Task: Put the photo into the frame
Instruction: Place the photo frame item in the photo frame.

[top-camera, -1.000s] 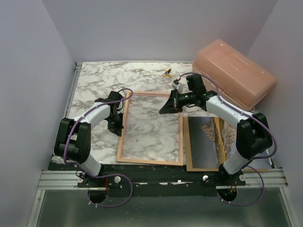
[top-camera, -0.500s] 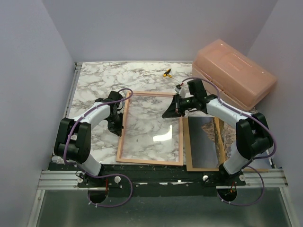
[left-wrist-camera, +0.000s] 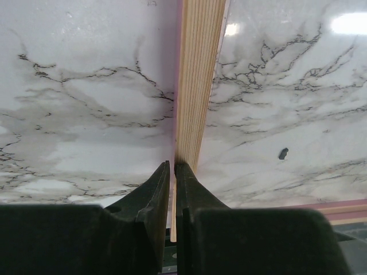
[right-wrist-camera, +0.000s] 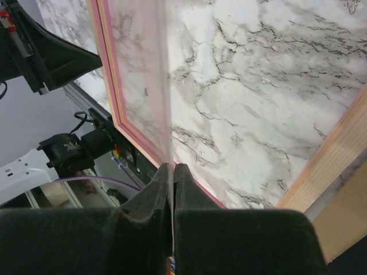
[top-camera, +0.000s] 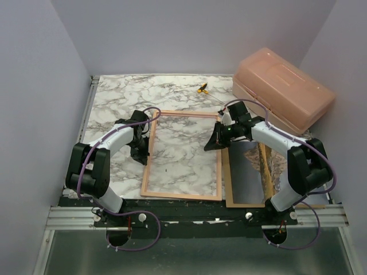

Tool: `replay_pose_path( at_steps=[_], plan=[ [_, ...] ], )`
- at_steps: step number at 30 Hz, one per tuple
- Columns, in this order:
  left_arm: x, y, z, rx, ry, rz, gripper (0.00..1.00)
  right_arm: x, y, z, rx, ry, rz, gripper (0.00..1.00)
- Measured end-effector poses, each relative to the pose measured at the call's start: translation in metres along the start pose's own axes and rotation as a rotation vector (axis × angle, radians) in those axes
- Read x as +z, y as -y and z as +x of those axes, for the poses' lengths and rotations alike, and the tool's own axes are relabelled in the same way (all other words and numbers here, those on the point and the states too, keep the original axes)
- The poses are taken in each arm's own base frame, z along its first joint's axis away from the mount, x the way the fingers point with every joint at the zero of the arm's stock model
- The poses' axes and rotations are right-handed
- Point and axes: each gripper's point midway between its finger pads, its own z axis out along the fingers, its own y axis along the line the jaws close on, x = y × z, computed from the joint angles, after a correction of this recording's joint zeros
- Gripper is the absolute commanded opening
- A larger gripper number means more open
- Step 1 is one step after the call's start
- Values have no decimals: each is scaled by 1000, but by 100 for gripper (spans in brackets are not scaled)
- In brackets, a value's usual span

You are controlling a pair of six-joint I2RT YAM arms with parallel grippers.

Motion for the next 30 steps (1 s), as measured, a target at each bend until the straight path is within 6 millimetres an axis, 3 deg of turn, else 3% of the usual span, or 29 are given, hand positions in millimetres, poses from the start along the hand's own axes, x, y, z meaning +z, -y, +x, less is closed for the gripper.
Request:
replay_pose_path(
  at_steps=[14, 30],
  plan=[
    [0, 0, 0, 0, -1, 0, 12, 14, 20, -3, -19, -18, 63, 4],
    [0, 0, 0, 0, -2, 0, 12, 18, 9, -2, -32, -12, -42, 5]
  ],
)
